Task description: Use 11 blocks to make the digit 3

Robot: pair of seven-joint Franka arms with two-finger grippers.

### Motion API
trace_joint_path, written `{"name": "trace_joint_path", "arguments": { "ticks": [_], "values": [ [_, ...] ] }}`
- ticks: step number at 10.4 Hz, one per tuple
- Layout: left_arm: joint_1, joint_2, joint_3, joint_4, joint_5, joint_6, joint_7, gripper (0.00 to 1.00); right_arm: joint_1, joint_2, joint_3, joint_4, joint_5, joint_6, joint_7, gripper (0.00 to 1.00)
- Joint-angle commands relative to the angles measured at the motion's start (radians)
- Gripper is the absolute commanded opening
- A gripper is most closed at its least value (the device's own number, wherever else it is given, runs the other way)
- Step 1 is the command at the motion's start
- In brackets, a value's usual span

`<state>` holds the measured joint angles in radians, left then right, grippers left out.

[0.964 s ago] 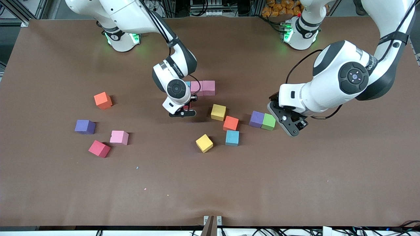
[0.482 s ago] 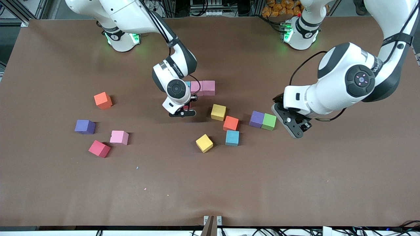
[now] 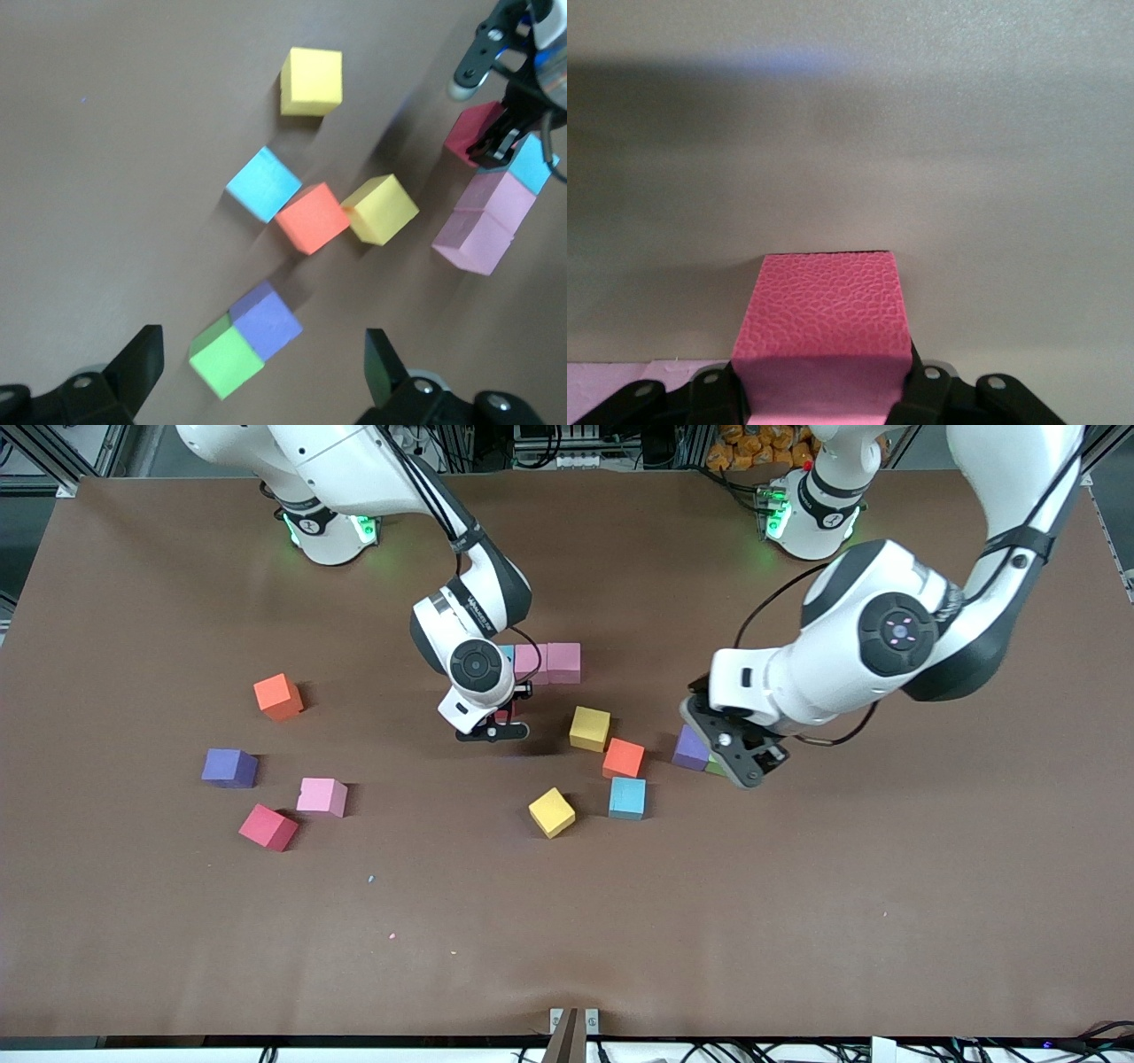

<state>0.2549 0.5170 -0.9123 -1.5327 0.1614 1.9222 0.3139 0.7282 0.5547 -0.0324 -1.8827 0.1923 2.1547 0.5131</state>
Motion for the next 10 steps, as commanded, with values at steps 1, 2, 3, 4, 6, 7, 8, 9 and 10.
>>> {"name": "trace_joint_path", "arguments": {
  "ticks": [1, 2, 3, 4, 6, 7, 8, 9, 10],
  "values": [
    [-0.089, 0.017, 0.028, -0.006, 0.03, 0.032, -0.018, 1.0, -0.003, -0.006, 0.005, -0.053, 0.01, 0.007, -0.007, 0.28],
    [-0.129, 0.026, 0.064, -0.004, 0.064, 0.034, -0.025, 1.0, -0.003, -0.007, 0.003, -0.052, 0.01, -0.002, -0.007, 0.82],
    [-0.158, 0.056, 0.065, -0.006, 0.096, 0.053, -0.015, 1.0, -0.001, -0.015, 0.003, -0.052, 0.01, -0.004, -0.004, 1.0],
    [-0.205, 0.084, 0.067, -0.007, 0.162, 0.075, -0.013, 1.0, -0.003, -0.031, 0.002, -0.052, 0.01, -0.006, 0.004, 1.0],
    [-0.256, 0.156, 0.066, -0.007, 0.303, 0.098, -0.007, 1.0, -0.03, -0.08, 0.002, -0.041, 0.01, -0.047, 0.012, 1.0],
    [-0.291, 0.159, 0.067, -0.012, 0.308, 0.098, -0.009, 1.0, -0.042, -0.105, 0.002, -0.032, 0.01, -0.071, 0.012, 1.0],
    [-0.316, 0.156, 0.069, -0.018, 0.317, 0.098, -0.01, 1.0, -0.055, -0.123, 0.002, -0.015, 0.01, -0.097, 0.012, 1.0],
    [-0.31, 0.163, 0.067, -0.018, 0.338, 0.098, 0.002, 1.0, -0.072, -0.14, 0.002, -0.003, 0.01, -0.117, 0.01, 1.0],
    [-0.315, 0.166, 0.067, -0.018, 0.348, 0.103, 0.084, 1.0, -0.101, -0.16, 0.0, -0.003, 0.01, -0.125, -0.001, 1.0]
  ]
}}
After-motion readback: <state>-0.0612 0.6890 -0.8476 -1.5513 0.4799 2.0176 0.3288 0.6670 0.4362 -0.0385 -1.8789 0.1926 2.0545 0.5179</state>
